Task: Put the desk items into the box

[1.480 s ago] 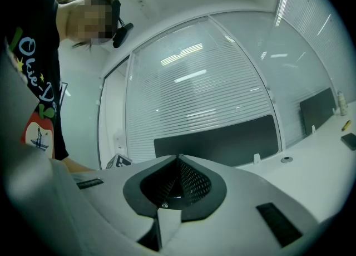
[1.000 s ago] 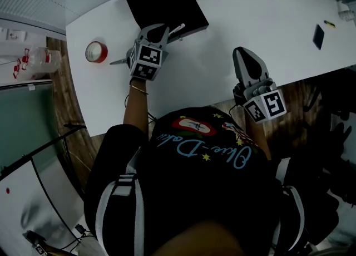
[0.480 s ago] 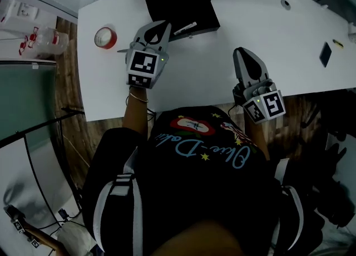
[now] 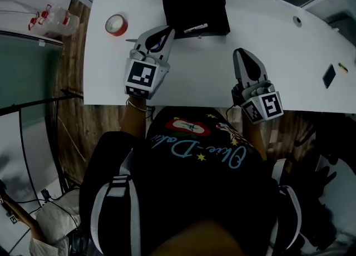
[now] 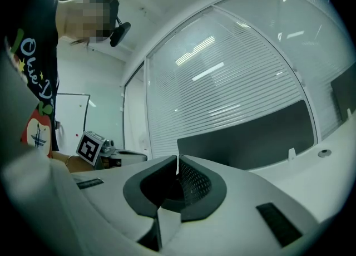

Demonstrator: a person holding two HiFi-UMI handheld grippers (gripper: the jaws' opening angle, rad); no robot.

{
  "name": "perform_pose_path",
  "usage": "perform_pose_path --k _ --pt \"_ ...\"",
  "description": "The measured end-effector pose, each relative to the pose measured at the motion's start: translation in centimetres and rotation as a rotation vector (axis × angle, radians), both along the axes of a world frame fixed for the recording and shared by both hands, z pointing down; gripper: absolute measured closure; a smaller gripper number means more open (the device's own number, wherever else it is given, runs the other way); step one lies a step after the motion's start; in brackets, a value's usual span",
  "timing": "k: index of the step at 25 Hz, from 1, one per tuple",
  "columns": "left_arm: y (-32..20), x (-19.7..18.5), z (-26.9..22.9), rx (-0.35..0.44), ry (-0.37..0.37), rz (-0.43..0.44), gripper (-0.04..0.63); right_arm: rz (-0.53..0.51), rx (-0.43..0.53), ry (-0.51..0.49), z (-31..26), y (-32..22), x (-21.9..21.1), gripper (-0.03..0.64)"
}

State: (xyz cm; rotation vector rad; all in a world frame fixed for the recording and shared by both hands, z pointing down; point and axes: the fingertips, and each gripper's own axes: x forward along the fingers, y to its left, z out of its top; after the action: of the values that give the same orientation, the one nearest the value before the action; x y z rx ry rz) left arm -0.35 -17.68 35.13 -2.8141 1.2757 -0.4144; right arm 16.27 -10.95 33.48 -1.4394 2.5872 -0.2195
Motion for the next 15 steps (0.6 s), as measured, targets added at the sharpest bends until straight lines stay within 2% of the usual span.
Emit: perform_pose_path --k 15 --pt "4.2 -5.5 -1.6 0.039 0.008 -0.231 0.575 -0.214 -0.009 -0.052 1.1 -1.3 -3.7 0.592"
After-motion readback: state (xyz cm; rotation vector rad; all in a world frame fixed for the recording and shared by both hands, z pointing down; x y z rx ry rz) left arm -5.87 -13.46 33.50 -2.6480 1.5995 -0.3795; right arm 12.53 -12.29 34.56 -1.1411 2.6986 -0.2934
